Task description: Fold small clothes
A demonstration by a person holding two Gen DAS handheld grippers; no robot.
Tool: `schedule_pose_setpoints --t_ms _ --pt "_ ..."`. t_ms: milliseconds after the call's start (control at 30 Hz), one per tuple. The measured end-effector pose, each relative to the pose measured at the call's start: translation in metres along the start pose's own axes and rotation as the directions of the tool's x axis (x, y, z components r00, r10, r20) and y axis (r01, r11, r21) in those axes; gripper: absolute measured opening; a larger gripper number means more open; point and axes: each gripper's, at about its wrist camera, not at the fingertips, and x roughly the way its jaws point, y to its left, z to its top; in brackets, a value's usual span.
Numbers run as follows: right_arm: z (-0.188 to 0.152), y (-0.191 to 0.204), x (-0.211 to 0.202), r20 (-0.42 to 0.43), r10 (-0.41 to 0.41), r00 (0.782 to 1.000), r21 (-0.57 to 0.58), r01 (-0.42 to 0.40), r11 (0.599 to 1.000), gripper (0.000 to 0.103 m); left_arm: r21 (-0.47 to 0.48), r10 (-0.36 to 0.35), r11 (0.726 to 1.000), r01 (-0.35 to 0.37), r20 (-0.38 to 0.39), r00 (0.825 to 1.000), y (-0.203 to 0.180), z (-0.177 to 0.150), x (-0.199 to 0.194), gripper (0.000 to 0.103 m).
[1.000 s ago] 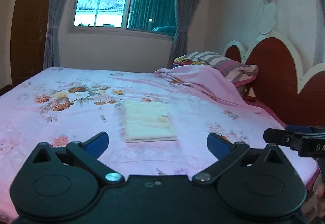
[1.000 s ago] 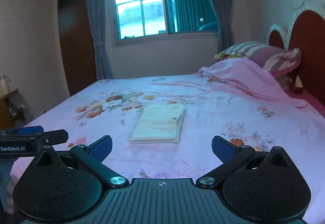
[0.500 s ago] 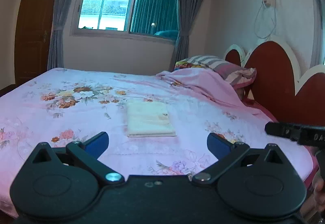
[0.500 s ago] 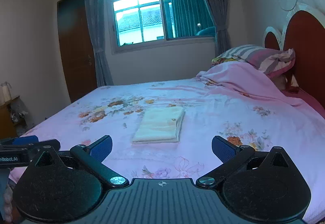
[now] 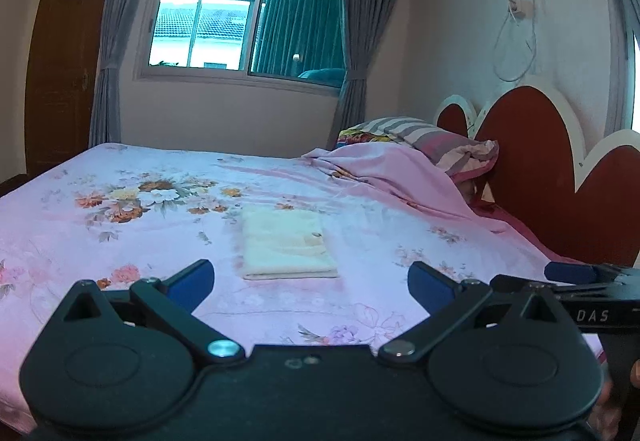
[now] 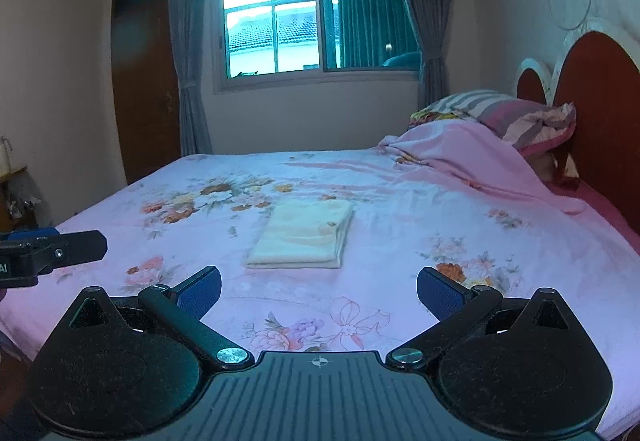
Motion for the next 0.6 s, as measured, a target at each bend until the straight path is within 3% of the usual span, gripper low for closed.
schedule_pose_setpoints --t_ms 600 --pt "0.0028 0.0017 -0.0029 0.035 0.006 0.999 0.009 -0.006 1.000 0.103 0.042 -0.014 0.999 0.014 0.005 1.000 -0.0081 -0.0043 0.0001 0.102"
